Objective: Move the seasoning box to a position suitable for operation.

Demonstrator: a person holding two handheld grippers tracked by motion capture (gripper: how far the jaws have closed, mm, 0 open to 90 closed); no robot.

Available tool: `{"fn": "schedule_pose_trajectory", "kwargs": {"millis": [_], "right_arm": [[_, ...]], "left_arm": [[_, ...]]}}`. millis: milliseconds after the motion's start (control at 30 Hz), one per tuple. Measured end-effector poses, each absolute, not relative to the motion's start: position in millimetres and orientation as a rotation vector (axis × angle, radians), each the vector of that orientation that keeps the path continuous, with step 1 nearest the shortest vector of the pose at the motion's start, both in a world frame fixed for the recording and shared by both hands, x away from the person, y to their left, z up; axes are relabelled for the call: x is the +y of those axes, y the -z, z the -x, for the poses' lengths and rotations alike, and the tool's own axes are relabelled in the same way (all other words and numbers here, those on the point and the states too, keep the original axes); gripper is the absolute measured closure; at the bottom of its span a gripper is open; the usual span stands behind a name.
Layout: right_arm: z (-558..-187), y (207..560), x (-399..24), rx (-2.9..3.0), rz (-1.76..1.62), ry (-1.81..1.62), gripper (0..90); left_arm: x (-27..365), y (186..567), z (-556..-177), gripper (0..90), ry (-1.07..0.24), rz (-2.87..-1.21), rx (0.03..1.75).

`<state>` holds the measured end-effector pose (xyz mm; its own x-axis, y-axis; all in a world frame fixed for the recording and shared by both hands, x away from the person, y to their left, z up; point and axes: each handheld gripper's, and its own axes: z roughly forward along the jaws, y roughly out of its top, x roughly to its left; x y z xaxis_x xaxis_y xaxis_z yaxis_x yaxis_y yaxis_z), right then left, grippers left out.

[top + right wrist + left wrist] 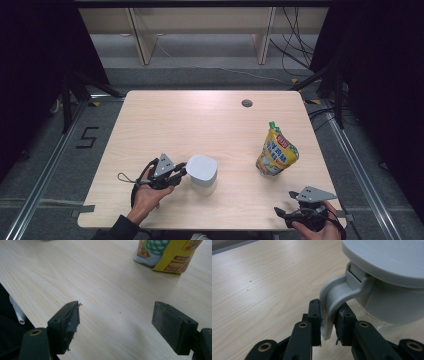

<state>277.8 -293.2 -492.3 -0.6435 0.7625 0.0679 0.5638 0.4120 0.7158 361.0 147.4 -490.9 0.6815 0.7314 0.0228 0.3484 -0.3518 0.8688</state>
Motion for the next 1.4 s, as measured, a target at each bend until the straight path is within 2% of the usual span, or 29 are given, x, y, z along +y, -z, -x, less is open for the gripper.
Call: {"fn": "schedule_pose_trajectory", "kwargs": {"millis": [200, 267, 333, 433, 500, 567, 967, 1400], "right_arm": [[-279, 493, -293, 2.409, -1.132, -1.063, 22.9], [-279, 493, -293, 2.397, -1.130, -1.053, 22.9], [-279, 493, -293, 2.396, -1.125, -1.052, 22.9], [-280, 493, -294, 2.404, -1.114, -1.054, 22.9], [-279, 494, -293, 2.400, -1.116, -1.051, 22.9], [-279, 493, -292, 2.403, -1.118, -1.048, 22.9], [-280, 493, -292, 2.410, -1.083, -1.057, 23.0], [-280, 493, -293, 2.404, -1.084, -1.058, 23.0]], "left_arm": [[155, 491, -361, 72.3, -0.471, -1.972, 0.809], [156, 493, -365, 66.6, -0.437, -1.965, 0.799], [157, 492, -369, 63.4, -0.459, -1.986, 0.740], [157, 493, -372, 63.6, -0.456, -2.002, 0.729], [157, 496, -374, 70.3, -0.423, -1.987, 0.700], [156, 496, -371, 71.8, -0.448, -1.992, 0.689], [155, 492, -344, 69.8, -0.408, -2.009, 0.710], [149, 493, -332, 69.2, -0.386, -2.006, 0.695]]}}
